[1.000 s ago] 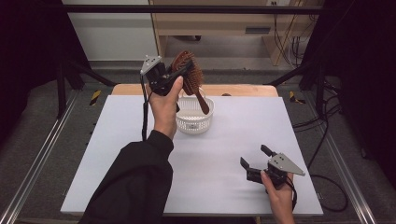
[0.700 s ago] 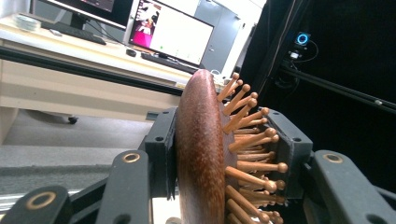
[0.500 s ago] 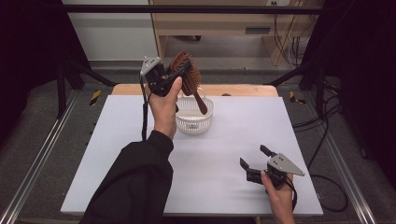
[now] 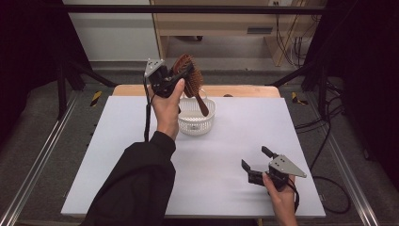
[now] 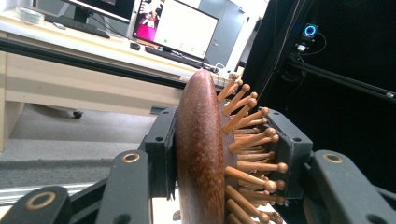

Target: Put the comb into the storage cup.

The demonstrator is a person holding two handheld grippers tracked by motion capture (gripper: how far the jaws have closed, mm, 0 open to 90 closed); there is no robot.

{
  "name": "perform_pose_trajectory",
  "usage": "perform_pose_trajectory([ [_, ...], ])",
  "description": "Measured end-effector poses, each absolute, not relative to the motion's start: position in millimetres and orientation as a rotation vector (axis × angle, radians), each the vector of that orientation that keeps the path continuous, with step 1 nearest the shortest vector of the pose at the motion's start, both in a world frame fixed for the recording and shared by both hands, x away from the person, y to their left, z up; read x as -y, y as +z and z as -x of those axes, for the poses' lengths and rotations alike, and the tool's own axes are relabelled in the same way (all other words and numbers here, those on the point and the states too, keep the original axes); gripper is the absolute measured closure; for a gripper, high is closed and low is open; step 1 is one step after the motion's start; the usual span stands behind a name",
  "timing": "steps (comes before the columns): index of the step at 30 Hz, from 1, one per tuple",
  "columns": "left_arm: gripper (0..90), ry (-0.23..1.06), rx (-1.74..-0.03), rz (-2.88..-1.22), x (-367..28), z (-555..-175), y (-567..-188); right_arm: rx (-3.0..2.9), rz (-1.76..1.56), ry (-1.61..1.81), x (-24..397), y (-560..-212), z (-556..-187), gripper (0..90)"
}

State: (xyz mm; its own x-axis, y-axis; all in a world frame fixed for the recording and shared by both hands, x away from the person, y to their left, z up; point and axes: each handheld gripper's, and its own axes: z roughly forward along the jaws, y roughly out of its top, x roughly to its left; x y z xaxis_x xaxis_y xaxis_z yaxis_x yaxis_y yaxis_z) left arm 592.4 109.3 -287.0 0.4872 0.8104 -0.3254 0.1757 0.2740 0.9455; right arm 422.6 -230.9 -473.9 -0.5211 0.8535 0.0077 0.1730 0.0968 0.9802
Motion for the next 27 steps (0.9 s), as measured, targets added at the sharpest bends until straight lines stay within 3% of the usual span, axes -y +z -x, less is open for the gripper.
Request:
perform_pose_trajectory([
  [14, 50.9, 0.500, -1.059, -1.262, -109, -609, -312, -1.785, -0.997, 1.466, 230, -474, -423, 7.7],
  [27, 50.9, 0.537, -1.060, -1.293, -103, -613, -326, -1.773, -0.993, 1.476, 231, -474, -422, 7.7],
])
